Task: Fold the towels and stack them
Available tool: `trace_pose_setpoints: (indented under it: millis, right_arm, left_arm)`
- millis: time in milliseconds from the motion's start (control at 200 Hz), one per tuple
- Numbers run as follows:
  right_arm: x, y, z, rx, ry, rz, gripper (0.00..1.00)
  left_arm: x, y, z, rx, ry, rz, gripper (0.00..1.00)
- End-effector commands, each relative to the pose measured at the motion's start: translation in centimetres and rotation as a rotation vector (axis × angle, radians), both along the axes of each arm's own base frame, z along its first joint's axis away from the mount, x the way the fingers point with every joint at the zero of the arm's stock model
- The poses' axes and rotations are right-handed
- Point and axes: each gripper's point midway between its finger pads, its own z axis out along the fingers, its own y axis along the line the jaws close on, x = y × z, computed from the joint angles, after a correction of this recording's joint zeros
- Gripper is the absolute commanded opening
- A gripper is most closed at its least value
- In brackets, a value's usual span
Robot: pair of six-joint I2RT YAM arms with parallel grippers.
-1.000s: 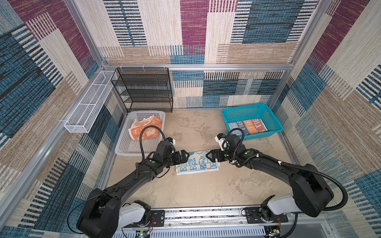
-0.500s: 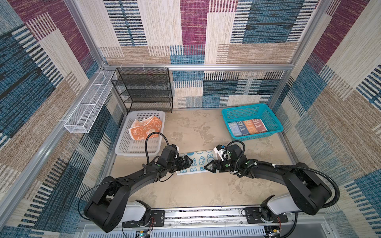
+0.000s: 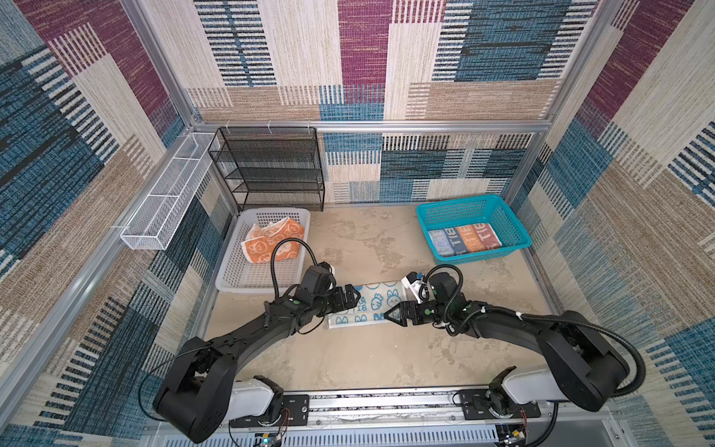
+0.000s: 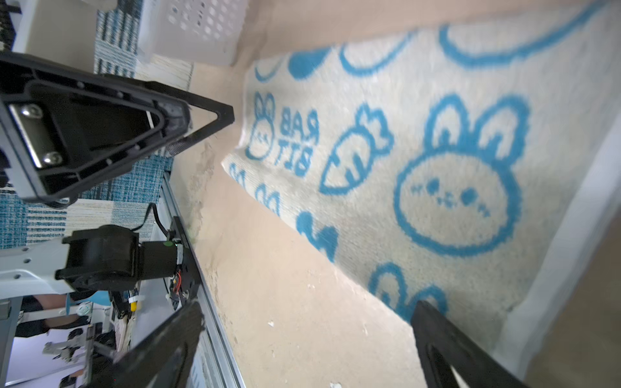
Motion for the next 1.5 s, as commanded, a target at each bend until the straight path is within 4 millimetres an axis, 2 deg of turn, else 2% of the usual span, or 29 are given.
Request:
trace_pose_setpoints:
  millis: [0, 105, 170, 275, 456, 531, 706, 891, 1117, 1162, 1257, 1362, 1417, 1497]
  right_arm:
    - [2.0, -2.0, 1.0, -0.088, -0.064, -0.106, 0.99]
    - [3.7, -4.3, 0.6, -0.125, -0.053, -0.174, 0.99]
    - [4.3, -5.0, -0.2, -0.141, -0.033, -0.186, 0.99]
    - [4.9, -5.0, -1.0, -0.16, -0.023, -0.187, 0.99]
    - [5.2, -4.5, -3.7, -0.18, 0.035, -0.165, 0.99]
    - [5.2, -4.3, -4.5, -0.176, 0.054, -0.159, 1.0]
    - [4.9, -3.5, -5.8, -0.158, 0.092, -0.129, 0.92]
    - [4.1, -2.5, -7.1, -0.154, 0.119, -0.103, 0.75]
    - [2.9, -1.6, -9.9, -0.169, 0.164, -0.087, 0.55]
    - [2.9, -1.6, -10.1, -0.17, 0.173, -0.09, 0.48]
    - [3.1, -1.4, -10.0, -0.161, 0.166, -0.095, 0.29]
    - [3.8, -1.0, -8.8, -0.15, 0.141, -0.092, 0.15]
    - [4.4, -0.8, -7.8, -0.146, 0.116, -0.091, 0.12]
    - [5.7, -0.6, -6.1, -0.151, 0.07, -0.094, 0.02]
  left_arm:
    - [-0.5, -0.5, 1.6, -0.021, 0.001, -0.032, 1.0]
    - [-0.9, -1.8, 1.5, -0.08, 0.02, -0.05, 1.0]
    - [-1.1, -2.3, 0.4, -0.091, 0.044, -0.048, 1.0]
    - [-1.6, -2.5, -2.0, -0.096, 0.087, -0.049, 1.0]
    - [-3.4, -1.0, -5.9, -0.043, 0.157, -0.024, 1.0]
    - [-4.0, -0.4, -6.7, -0.018, 0.166, -0.019, 1.0]
    - [-4.8, 0.9, -7.7, 0.043, 0.172, -0.011, 1.0]
    - [-4.9, 1.3, -7.9, 0.057, 0.17, -0.006, 1.0]
    - [-5.1, 1.3, -8.1, 0.047, 0.178, 0.0, 1.0]
    - [-5.1, 1.3, -8.1, 0.048, 0.175, 0.0, 1.0]
    - [-5.2, 1.5, -8.2, 0.053, 0.172, 0.003, 1.0]
    - [-5.3, 1.6, -8.0, 0.061, 0.167, -0.003, 1.0]
    - [-5.1, 1.6, -7.6, 0.067, 0.158, -0.007, 1.0]
    - [-4.7, 1.6, -6.3, 0.071, 0.126, -0.009, 1.0]
